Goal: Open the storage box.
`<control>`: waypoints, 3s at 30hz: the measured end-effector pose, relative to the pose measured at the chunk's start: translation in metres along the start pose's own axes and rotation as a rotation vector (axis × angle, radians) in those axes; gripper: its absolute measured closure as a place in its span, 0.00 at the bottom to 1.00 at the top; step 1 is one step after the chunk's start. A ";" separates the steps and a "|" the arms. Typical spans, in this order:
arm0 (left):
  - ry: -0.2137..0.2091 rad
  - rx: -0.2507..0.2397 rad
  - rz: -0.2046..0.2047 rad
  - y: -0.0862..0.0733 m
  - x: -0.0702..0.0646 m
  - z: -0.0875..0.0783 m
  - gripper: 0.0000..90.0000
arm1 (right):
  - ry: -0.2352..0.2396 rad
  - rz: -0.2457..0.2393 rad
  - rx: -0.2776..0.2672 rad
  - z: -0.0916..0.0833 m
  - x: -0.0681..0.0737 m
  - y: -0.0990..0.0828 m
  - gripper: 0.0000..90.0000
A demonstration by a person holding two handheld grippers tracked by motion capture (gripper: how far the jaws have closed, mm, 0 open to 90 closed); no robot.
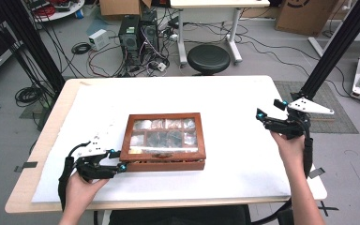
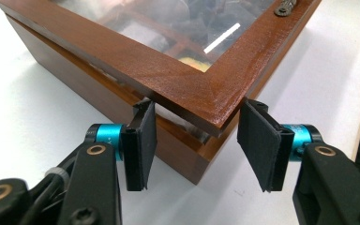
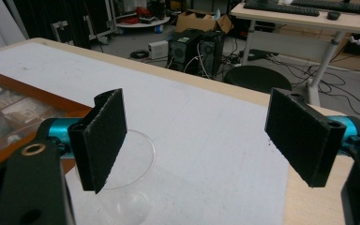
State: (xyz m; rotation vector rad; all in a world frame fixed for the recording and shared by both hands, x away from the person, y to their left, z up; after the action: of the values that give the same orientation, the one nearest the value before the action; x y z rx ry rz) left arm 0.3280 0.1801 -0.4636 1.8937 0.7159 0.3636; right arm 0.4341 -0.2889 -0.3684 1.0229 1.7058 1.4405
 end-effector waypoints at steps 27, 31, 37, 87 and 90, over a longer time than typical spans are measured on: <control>0.090 -0.156 0.021 0.041 0.006 -0.011 0.47 | 0.004 -0.005 -0.002 0.001 0.000 0.000 0.24; 0.093 -0.162 0.031 0.047 0.007 -0.012 0.47 | 0.004 0.000 0.001 0.001 0.001 0.000 0.24; 0.093 -0.170 0.039 0.054 0.007 -0.012 0.47 | 0.006 -0.004 0.000 0.002 0.001 -0.001 0.24; 0.118 -0.304 -0.031 0.129 0.041 -0.008 0.48 | 0.005 0.007 0.000 0.002 0.000 -0.001 0.24; 0.121 -0.320 -0.041 0.133 0.046 -0.006 0.48 | 0.005 0.007 -0.001 0.002 -0.001 -0.001 0.24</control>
State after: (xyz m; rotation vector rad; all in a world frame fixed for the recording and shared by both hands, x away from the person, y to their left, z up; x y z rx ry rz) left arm 0.4020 0.1749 -0.3437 1.5624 0.7288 0.5372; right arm 0.4361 -0.2889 -0.3696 1.0270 1.7064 1.4493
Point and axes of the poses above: each handheld gripper's, and its own axes: z roughly forward along the jaws, y roughly out of its top, x roughly to its left, the point moved 10 cm from there along z, roughly forward along the jaws, and after that the axes turned 10 degrees about -x, right-handed, at the moved point
